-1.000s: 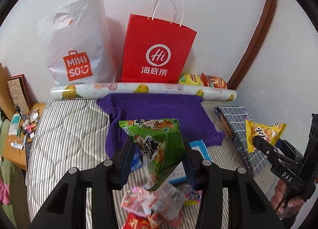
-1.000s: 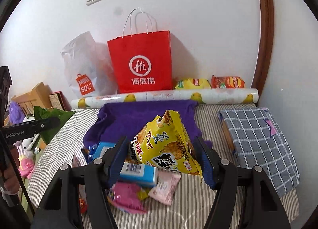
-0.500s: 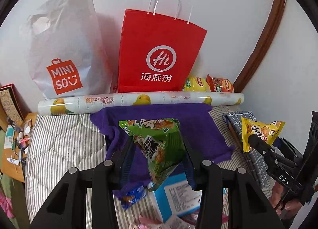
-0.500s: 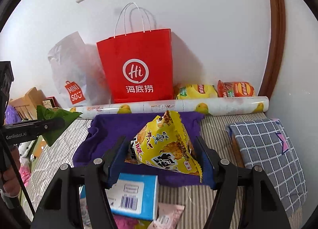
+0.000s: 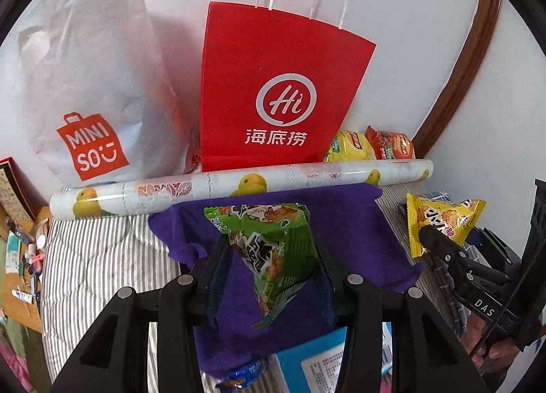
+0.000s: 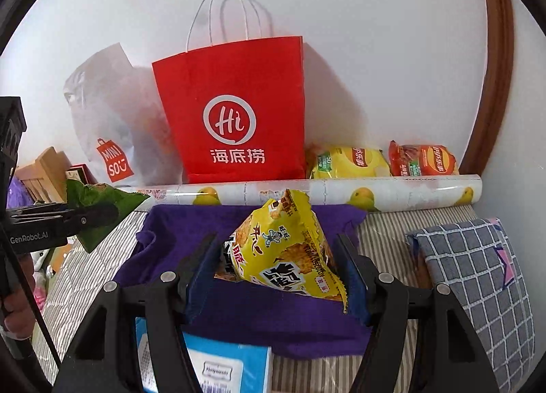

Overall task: Organize snacks
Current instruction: 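Carry both bags over the purple towel and open the right gripper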

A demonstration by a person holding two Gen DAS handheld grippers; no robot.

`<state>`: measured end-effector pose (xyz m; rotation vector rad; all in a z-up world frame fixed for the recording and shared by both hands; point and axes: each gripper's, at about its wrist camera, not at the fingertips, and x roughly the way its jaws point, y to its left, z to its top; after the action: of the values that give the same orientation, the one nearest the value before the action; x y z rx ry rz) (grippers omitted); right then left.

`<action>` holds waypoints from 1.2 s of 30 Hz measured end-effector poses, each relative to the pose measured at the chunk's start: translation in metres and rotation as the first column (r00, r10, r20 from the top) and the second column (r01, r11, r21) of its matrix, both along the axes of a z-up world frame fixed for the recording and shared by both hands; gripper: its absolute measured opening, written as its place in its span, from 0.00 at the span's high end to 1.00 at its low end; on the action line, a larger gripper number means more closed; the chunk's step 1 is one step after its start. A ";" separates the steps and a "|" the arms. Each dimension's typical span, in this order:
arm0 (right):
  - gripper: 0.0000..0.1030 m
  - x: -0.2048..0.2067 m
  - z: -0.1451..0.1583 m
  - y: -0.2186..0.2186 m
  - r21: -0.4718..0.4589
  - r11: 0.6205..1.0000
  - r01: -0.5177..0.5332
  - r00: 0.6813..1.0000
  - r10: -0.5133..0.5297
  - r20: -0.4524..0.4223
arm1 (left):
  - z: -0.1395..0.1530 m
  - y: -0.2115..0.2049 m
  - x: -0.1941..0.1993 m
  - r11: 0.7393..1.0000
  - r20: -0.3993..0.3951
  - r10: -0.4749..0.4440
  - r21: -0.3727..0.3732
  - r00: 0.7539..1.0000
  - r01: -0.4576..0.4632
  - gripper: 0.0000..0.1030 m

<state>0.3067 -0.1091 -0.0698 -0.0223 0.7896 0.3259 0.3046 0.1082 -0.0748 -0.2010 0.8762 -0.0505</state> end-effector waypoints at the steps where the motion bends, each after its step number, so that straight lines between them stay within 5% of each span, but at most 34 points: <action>1: 0.36 0.004 -0.002 0.000 0.001 1.000 0.000 1.000 0.000 -0.003 | -0.001 0.000 0.003 1.000 -0.001 -0.002 0.000 1.000 0.002 0.58; 36: 0.36 0.058 -0.090 -0.002 -0.040 0.999 0.004 0.985 -0.011 -0.171 | -0.082 0.016 0.051 1.000 -0.156 0.029 0.002 0.987 -0.029 0.58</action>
<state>0.3647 -0.1109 -0.1600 -0.0290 0.9663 0.3073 0.3553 0.1238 -0.1567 -0.2197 1.0294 -0.0080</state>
